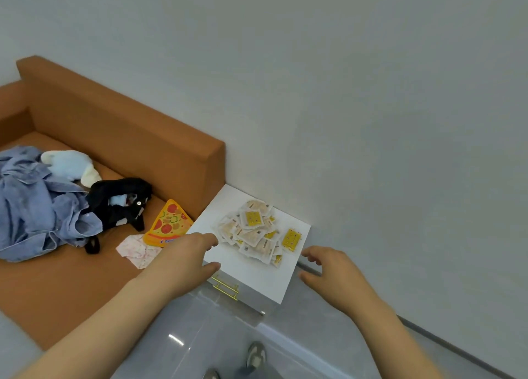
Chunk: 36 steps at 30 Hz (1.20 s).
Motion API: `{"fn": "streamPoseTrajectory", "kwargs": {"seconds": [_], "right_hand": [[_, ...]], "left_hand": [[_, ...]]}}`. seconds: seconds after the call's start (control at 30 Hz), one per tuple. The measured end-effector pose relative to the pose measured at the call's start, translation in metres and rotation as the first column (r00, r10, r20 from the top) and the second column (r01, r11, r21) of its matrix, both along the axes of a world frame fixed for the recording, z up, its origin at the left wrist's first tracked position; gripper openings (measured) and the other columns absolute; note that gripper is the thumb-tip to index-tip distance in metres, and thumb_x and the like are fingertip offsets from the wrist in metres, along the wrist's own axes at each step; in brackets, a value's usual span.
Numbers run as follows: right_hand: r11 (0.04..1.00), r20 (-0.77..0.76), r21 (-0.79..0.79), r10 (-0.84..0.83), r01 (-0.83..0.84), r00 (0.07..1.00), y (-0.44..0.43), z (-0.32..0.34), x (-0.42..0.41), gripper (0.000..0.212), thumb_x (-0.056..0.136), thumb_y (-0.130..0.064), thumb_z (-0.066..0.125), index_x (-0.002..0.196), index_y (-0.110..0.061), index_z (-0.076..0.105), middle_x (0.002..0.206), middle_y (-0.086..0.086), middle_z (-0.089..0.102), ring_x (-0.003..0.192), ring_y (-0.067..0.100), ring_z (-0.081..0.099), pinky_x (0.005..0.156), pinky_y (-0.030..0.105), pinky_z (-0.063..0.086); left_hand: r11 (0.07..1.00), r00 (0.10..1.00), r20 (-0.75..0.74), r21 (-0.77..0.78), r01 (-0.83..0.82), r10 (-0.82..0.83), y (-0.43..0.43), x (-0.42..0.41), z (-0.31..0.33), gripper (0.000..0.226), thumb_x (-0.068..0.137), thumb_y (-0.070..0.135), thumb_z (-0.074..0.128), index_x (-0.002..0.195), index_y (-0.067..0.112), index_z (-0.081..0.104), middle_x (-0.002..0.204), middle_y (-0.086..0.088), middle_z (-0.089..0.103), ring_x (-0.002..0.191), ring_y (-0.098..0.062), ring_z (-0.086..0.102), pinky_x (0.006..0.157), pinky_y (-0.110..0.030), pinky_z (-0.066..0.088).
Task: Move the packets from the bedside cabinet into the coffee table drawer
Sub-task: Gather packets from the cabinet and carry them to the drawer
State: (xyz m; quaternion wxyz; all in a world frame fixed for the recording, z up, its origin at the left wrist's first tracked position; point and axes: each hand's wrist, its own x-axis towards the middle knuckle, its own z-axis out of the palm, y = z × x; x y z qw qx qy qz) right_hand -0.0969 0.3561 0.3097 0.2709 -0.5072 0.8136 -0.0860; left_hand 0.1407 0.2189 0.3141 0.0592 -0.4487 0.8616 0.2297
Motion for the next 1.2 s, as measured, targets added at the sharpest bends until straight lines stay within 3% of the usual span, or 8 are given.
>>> {"fn": "streamPoseTrajectory", "kwargs": {"seconds": [0.37,0.57,0.77,0.97,1.2], "right_hand": [[0.997,0.064,0.078,-0.024,0.019,0.998,-0.1,-0.046,-0.08,0.044,0.088,-0.032,0.059,0.13,-0.02,0.053,0.125,0.001,0.059,0.115,0.016,0.054,0.091,0.028,0.046],[0.988,0.12,0.145,-0.071,0.053,0.99,-0.13,-0.078,-0.109,0.044,0.089,-0.032,0.059,0.13,-0.019,0.053,0.127,0.002,0.059,0.116,0.018,0.054,0.092,0.029,0.045],[0.967,0.181,0.209,-0.183,0.144,0.966,-0.135,-0.121,-0.111,0.046,0.09,-0.035,0.059,0.133,-0.019,0.051,0.127,0.002,0.058,0.116,0.017,0.053,0.089,0.024,0.04],[0.901,0.217,0.313,-0.377,0.302,0.9,-0.141,-0.172,-0.098,0.048,0.09,-0.038,0.059,0.133,-0.019,0.048,0.129,0.002,0.056,0.118,0.018,0.052,0.094,0.027,0.042],[0.831,0.216,0.41,-0.49,0.377,0.844,-0.165,-0.238,-0.088,0.05,0.089,-0.041,0.06,0.132,-0.018,0.048,0.128,0.003,0.057,0.117,0.019,0.053,0.094,0.028,0.042]], "left_hand": [[0.999,0.989,0.14,0.018,0.039,-0.041,-0.107,-0.081,-0.031,0.045,0.092,0.04,0.054,0.132,0.023,0.046,0.128,0.005,0.055,0.113,-0.011,0.054,0.088,-0.022,0.043],[0.997,0.984,0.172,0.069,0.025,-0.036,-0.148,-0.118,-0.063,0.045,0.09,0.043,0.056,0.128,0.021,0.05,0.123,0.003,0.059,0.106,-0.015,0.059,0.088,-0.031,0.049],[0.988,0.956,0.268,0.129,0.084,-0.116,-0.187,-0.147,-0.122,0.049,0.091,0.05,0.05,0.129,0.019,0.048,0.124,-0.001,0.058,0.107,-0.018,0.058,0.083,-0.029,0.047],[0.966,0.919,0.334,0.219,0.139,-0.208,-0.221,-0.171,-0.184,0.05,0.093,0.046,0.05,0.13,0.013,0.046,0.127,-0.007,0.056,0.112,-0.022,0.056,0.087,-0.031,0.045],[0.948,0.9,0.356,0.279,0.155,-0.252,-0.254,-0.193,-0.252,0.062,0.088,0.053,0.054,0.133,0.012,0.044,0.127,-0.009,0.055,0.111,-0.025,0.055,0.087,-0.033,0.046]]}}
